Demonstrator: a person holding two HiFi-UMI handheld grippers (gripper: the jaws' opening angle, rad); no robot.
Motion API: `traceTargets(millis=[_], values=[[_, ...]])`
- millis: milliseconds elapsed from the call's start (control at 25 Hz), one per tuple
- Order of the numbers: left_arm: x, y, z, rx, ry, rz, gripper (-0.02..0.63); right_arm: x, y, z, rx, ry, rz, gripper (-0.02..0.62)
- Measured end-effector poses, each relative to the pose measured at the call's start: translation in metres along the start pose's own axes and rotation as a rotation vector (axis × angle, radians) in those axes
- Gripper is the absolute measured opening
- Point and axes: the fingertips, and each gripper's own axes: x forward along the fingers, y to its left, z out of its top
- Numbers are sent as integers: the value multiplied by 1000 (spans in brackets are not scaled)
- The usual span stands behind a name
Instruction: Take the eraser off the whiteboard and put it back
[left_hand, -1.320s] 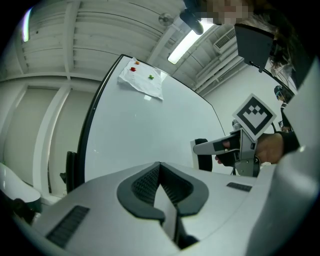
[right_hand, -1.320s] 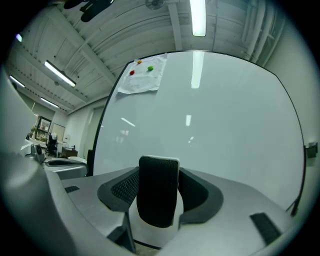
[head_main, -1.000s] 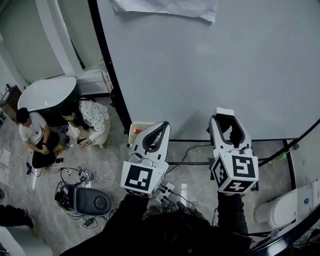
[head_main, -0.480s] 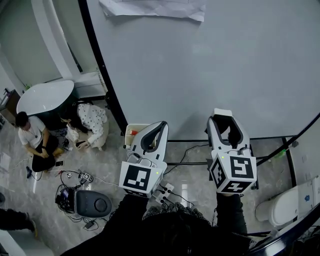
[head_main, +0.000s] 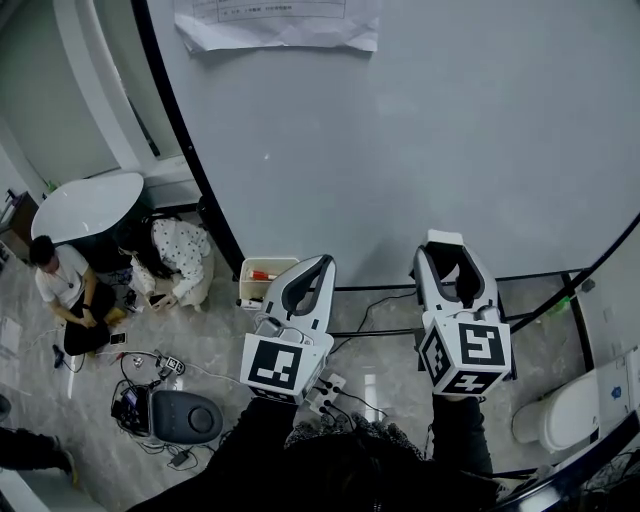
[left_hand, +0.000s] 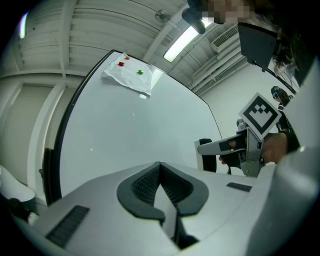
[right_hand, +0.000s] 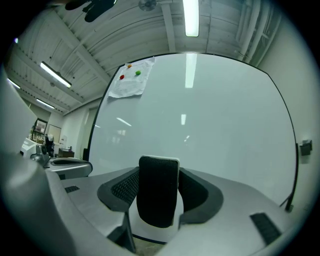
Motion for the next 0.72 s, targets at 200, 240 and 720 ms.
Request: traceTargets(millis=[200,240,720], values=[[11,-21,1,13,3,-24,6,-9,-23,0,3,-4,-8,245],[14,-27,1,12,2,-28,6,-12,-28,0,-1,-7,-7,245],[72,-120,14,2,-32,-101,6,-42,-126,0,-38,-16,-44,245]])
